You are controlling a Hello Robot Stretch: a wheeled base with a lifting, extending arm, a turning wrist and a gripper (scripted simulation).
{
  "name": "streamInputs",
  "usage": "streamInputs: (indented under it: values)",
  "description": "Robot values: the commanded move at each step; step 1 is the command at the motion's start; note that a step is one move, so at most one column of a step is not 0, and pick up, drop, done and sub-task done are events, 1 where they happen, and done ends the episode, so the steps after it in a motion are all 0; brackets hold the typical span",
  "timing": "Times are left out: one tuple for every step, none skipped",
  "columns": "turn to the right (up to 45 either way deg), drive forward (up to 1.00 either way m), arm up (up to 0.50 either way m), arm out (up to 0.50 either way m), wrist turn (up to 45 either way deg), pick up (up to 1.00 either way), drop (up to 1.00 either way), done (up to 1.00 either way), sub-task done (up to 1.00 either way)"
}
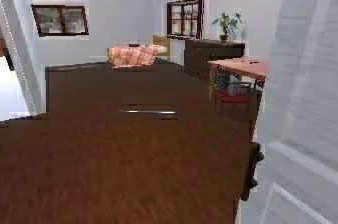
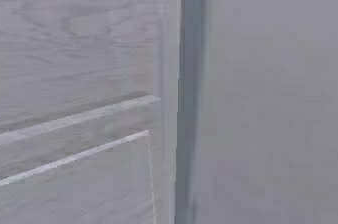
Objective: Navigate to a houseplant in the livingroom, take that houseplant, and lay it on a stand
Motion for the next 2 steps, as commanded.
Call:
streamInputs:
  values:
    - [-45.0, 0.00, 0.00, 0.00, 0.0, 0.00, 0.00, 0.00, 0.00]
    - [-9.0, 0.00, 0.00, 0.00, 0.0, 0.00, 0.00, 0.00, 0.00]
